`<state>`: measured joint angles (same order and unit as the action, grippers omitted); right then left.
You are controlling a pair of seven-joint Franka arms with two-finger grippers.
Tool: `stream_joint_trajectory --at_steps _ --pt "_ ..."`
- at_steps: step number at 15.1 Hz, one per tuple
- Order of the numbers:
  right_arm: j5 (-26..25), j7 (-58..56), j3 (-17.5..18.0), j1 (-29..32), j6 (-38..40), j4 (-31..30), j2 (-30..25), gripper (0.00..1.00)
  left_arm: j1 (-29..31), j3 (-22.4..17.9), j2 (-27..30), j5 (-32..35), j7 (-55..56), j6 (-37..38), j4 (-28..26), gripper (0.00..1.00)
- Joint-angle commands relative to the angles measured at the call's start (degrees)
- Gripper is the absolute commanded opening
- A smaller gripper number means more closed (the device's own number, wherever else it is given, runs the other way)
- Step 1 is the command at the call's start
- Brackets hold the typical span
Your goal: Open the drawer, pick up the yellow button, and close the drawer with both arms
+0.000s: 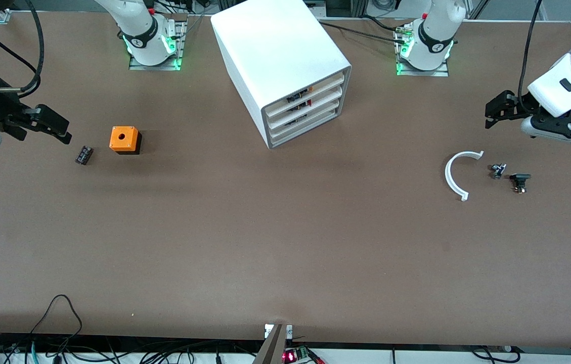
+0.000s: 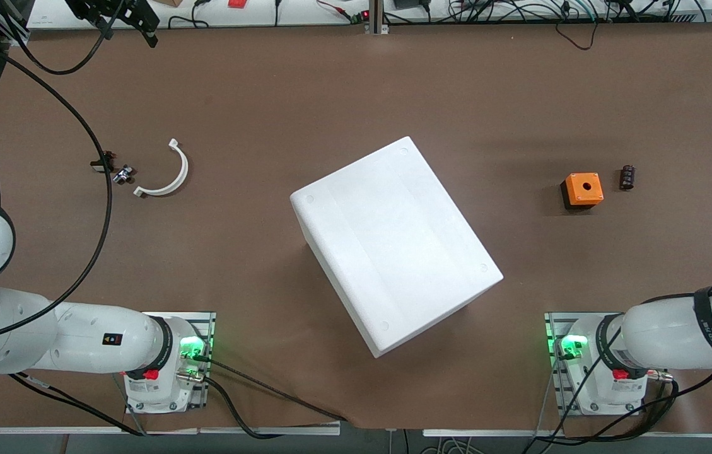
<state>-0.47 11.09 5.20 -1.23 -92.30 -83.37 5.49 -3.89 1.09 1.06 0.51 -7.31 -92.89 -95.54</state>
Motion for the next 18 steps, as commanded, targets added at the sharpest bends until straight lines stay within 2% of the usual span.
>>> stream_joint_trajectory --at_steps 1,4,10,12,14,16,18 --pt "0.73 -0.54 0.34 0.62 1.33 1.54 1.44 1.00 -0.24 0.05 -0.18 -0.51 1.94 2.45 1.50 1.00" --pt "0.65 -0.72 0.34 0.44 2.30 1.19 3.20 1.00 -0.24 0.14 -0.18 -1.73 1.60 8.14 2.11 1.00" --pt "0.91 -0.37 0.34 0.53 1.95 -0.39 7.33 1.00 -1.38 0.14 -1.06 -12.97 0.54 23.97 1.59 1.00" --pt "0.74 -0.37 0.34 0.62 1.25 -1.70 8.30 1.00 -1.29 0.05 -3.16 -19.19 0.37 27.84 1.24 1.00" --pt "0.82 -0.19 0.34 0.62 -1.29 -4.51 8.22 1.00 -1.12 0.05 -5.27 -25.88 -1.82 27.95 0.80 1.00" --pt "0.82 -0.11 0.34 0.53 -3.67 -6.71 8.57 1.00 -1.29 0.05 -7.64 -30.89 -6.56 24.19 0.10 1.00" --pt "0.91 0.24 0.34 0.44 -5.34 -6.55 10.41 1.00 -0.77 0.05 -8.09 -38.18 -11.04 19.00 -5.24 1.00"
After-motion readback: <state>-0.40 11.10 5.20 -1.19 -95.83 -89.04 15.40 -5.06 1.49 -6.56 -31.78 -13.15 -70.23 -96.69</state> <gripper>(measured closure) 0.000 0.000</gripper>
